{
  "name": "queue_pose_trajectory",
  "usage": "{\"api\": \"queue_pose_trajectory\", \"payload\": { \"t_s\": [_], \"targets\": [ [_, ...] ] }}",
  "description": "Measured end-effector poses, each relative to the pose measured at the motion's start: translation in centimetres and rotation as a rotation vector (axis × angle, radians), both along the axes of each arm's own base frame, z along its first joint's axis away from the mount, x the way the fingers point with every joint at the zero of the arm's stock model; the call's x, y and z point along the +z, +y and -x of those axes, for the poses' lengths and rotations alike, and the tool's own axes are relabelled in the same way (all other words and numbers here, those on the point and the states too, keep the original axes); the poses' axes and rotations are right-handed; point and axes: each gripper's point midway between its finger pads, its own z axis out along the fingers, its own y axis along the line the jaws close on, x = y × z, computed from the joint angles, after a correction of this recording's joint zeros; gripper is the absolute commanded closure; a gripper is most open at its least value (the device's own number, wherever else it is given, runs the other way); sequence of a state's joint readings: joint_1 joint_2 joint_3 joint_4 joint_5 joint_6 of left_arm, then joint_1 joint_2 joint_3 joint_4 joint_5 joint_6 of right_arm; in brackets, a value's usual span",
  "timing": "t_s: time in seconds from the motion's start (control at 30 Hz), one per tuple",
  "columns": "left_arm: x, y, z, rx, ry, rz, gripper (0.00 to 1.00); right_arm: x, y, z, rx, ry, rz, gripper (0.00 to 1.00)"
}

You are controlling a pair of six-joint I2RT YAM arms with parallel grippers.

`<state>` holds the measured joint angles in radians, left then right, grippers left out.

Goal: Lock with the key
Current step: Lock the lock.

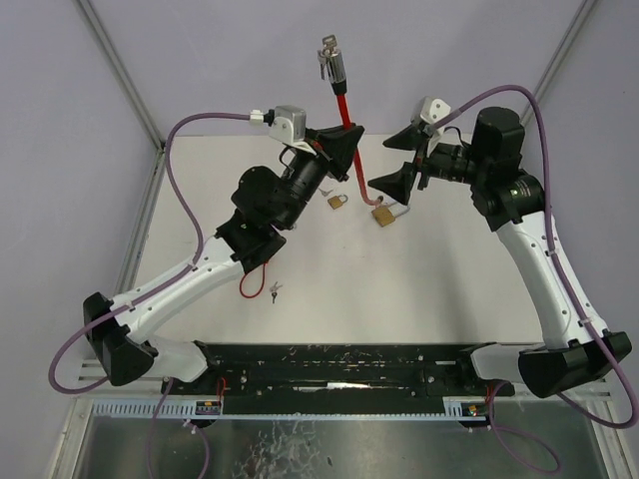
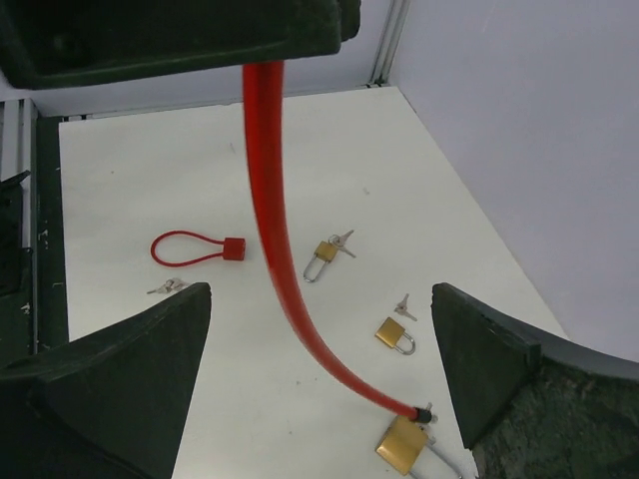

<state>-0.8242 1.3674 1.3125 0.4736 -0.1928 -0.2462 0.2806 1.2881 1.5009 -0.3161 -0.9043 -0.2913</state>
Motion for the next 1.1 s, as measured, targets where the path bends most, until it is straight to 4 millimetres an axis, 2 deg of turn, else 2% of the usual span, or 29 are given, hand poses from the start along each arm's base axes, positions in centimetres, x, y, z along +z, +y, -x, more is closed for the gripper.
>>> {"api": "queue_pose_trajectory", "payload": {
  "t_s": [0.17, 0.3, 0.47, 0.57, 0.6, 0.63, 0.73, 0.83, 0.87, 0.97, 1.07, 1.1],
  "targets": [
    [3.4, -0.6, 2.5, 0.065, -0.011, -0.005, 1.0, 2.1, 2.0, 0.2, 0.01, -0.036, -0.006, 0.06],
    [5.5, -0.9, 3.9, 0.09, -0.012, 0.001, 1.0, 2.9, 2.6, 0.1, 0.0, -0.034, -0.027, 0.12],
    [6.0, -1.4, 3.9, 0.138, 0.005, -0.008, 1.0, 3.6, 3.5, 0.7, 0.024, -0.005, -0.07, 0.38],
    [5.9, -2.4, 4.0, 0.152, 0.009, -0.023, 1.0, 3.9, 4.0, 1.1, 0.043, 0.013, -0.096, 0.42],
    [5.8, -2.7, 4.0, 0.154, 0.011, -0.028, 1.0, 3.9, 4.1, 1.2, 0.046, 0.017, -0.101, 0.47],
    [5.6, -3.0, 4.0, 0.157, 0.014, -0.034, 1.0, 3.9, 4.2, 1.3, 0.052, 0.025, -0.107, 0.58],
    [5.1, -3.4, 3.6, 0.175, 0.022, -0.048, 1.0, 3.7, 4.3, 1.7, 0.068, 0.041, -0.113, 0.98],
    [4.9, -3.4, 3.4, 0.189, 0.026, -0.051, 1.0, 3.4, 4.4, 2.8, 0.087, 0.071, -0.12, 1.0],
    [4.9, -3.5, 3.5, 0.186, 0.026, -0.05, 0.93, 3.5, 4.4, 3.0, 0.09, 0.072, -0.124, 1.0],
    [4.9, -3.7, 4.1, 0.159, 0.021, -0.041, 0.63, 3.5, 4.1, 4.1, 0.128, 0.102, -0.158, 1.0],
    [3.4, -3.5, 5.5, 0.09, 0.011, -0.056, 0.34, 3.3, 3.7, 5.5, 0.189, 0.174, -0.221, 1.0],
    [2.7, -3.3, 6.2, 0.052, 0.002, -0.059, 0.29, 3.3, 3.4, 5.8, 0.203, 0.197, -0.244, 1.0]
  ]
}}
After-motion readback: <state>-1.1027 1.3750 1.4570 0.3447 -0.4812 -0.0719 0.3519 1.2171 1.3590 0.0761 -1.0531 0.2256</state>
